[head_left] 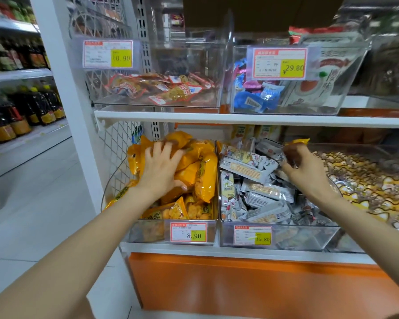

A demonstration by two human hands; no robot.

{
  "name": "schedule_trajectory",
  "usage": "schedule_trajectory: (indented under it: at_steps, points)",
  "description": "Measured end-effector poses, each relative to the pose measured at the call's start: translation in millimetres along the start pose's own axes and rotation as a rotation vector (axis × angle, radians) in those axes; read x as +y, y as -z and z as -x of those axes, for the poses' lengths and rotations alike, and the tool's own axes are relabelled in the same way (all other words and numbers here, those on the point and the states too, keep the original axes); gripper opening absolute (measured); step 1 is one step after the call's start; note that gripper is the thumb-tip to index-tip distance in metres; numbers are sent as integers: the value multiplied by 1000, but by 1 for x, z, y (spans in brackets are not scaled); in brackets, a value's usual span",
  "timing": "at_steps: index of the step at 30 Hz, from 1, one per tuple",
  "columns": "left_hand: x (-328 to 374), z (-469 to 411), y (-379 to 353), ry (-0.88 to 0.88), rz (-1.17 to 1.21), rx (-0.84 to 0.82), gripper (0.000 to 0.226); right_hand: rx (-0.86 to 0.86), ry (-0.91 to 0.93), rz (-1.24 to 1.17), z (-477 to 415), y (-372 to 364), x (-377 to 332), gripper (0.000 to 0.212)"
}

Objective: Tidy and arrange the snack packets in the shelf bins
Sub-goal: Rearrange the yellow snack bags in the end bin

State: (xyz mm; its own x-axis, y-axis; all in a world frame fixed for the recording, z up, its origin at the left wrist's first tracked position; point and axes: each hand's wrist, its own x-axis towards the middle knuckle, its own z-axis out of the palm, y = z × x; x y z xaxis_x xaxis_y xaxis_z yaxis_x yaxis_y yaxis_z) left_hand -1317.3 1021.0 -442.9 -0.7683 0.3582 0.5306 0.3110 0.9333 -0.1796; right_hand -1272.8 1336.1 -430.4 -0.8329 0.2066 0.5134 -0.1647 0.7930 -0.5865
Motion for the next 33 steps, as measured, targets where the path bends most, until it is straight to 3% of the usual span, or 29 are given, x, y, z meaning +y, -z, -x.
schedule_trajectory:
  at_steps: [4, 10, 14, 16, 20, 23, 25, 28, 33]
  points:
    - [-13, 1, 4, -39, 51, 35, 76, 11, 37, 146, -5, 1, 6, 32]
    - [2, 2, -7, 75, 49, 113, 66, 7, 53, 300, -11, -4, 11, 32]
    - [2, 1, -3, 71, 64, 63, 69, 120, 192, 284, -6, -6, -17, 26]
    - [-6, 3, 5, 34, 131, 27, 73, 128, 364, 234, 0, -9, -38, 21]
    - [-30, 18, 26, -21, 259, -11, 72, -91, 647, 117, 13, -28, -80, 19]
    - [-44, 33, 43, 172, 227, -86, 56, -365, 743, 85, 27, -53, -102, 18]
    - [-48, 42, 47, 320, 127, -286, 62, -477, 764, 105, 37, -72, -111, 22]
    - [-44, 57, 39, 354, 44, -517, 75, -532, 769, 265, 48, -96, -123, 36]
    - [-33, 62, 27, 334, -79, -557, 78, -624, 711, 481, 54, -116, -137, 42]
